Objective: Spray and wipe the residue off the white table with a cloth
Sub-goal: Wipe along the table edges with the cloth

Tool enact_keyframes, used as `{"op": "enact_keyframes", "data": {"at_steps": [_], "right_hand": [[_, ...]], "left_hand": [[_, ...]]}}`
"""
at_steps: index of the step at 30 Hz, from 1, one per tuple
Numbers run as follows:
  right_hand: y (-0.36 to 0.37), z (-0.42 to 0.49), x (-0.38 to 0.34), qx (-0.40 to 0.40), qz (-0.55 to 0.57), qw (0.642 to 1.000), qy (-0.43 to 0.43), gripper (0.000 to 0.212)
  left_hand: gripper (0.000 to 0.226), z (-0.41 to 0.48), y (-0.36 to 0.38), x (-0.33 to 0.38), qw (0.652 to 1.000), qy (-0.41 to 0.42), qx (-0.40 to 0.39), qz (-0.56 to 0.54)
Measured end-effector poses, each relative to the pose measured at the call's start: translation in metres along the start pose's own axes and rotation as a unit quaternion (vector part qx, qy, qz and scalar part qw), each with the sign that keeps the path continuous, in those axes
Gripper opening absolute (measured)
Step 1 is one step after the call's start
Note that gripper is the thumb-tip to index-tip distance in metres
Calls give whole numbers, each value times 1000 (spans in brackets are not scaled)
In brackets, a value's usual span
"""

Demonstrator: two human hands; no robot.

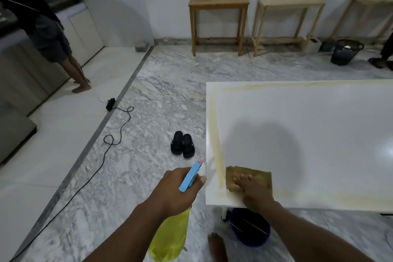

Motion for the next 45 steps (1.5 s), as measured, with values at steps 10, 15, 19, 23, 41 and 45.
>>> {"op": "enact_keyframes", "data": {"at_steps": [10, 15, 19, 23, 41, 45], "right_hand": [[-137, 27, 0, -77, 658, 736, 141, 32], [-122, 64, -2, -71, 865, 477, 138, 56], [-131, 88, -24, -69, 902, 414, 103, 42], [-161, 115, -37, -80, 871, 464, 138, 46], [-263, 285, -34, 43, 602, 738, 303, 33], [-293, 388, -49, 95, 397, 872, 269, 30]], "left_hand": [[46, 48, -46, -8, 1000, -15, 9, 0], [41, 122, -59, -10, 999, -12, -36, 30], [38, 170, -54, 6, 994, 28, -70, 76], [42, 210, -43, 22, 984, 64, -120, 115], [36, 431, -76, -31, 957, 113, -170, 206], [34, 486, -97, -69, 971, 113, -147, 153]]}}
Point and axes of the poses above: each hand's wrist, its own z-axis towards the middle knuckle, its own y-axis out of the palm, x = y × z, the point moved 2 cm from there along z, towards the middle knuckle, and after that the axes turned 3 degrees about x, right-handed, at the moved point
